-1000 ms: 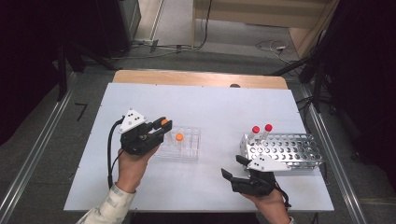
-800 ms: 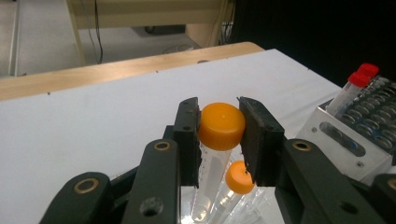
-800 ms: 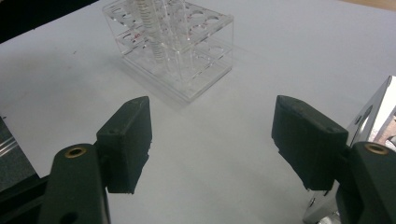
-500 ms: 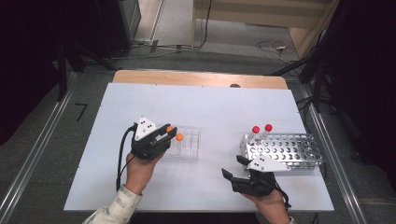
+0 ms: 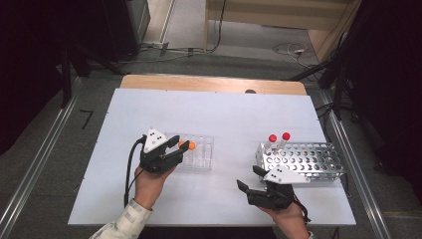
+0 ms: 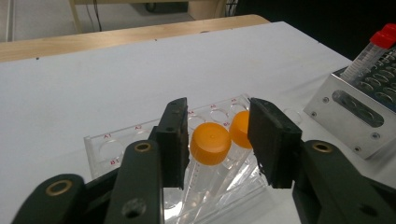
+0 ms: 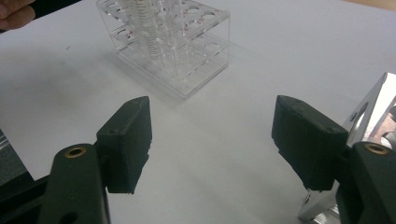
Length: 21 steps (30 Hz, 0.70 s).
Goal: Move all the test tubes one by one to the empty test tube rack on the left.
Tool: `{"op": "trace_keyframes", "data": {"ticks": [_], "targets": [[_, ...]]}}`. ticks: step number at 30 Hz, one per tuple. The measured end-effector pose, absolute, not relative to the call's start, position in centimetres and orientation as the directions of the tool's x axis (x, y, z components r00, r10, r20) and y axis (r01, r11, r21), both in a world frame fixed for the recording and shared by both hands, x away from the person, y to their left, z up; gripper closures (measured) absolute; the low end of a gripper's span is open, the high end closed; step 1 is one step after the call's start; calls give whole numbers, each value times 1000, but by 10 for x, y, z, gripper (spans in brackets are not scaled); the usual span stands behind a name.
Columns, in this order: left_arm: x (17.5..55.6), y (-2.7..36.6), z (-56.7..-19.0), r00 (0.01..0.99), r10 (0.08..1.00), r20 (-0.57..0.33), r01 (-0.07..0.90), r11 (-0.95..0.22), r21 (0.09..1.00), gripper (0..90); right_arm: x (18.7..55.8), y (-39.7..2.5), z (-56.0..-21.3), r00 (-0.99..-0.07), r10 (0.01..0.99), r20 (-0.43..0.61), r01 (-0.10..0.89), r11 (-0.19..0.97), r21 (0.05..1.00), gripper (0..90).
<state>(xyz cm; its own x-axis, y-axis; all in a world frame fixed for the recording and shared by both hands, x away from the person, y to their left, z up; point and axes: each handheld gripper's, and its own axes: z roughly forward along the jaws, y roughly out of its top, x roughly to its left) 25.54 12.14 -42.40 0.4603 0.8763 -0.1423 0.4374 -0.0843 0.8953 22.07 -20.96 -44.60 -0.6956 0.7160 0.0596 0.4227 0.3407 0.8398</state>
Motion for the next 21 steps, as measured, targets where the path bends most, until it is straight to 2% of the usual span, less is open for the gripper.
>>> {"op": "trace_keyframes", "data": {"ticks": [13, 21], "targets": [[245, 121, -416, 462, 872, -162, 440, -67, 896, 416, 231, -238, -437, -624, 779, 63, 430, 275, 860, 272], [235, 118, -410, 450, 880, -151, 429, -65, 901, 284, 248, -266, -436, -510, 859, 50, 440, 211, 873, 290]]}}
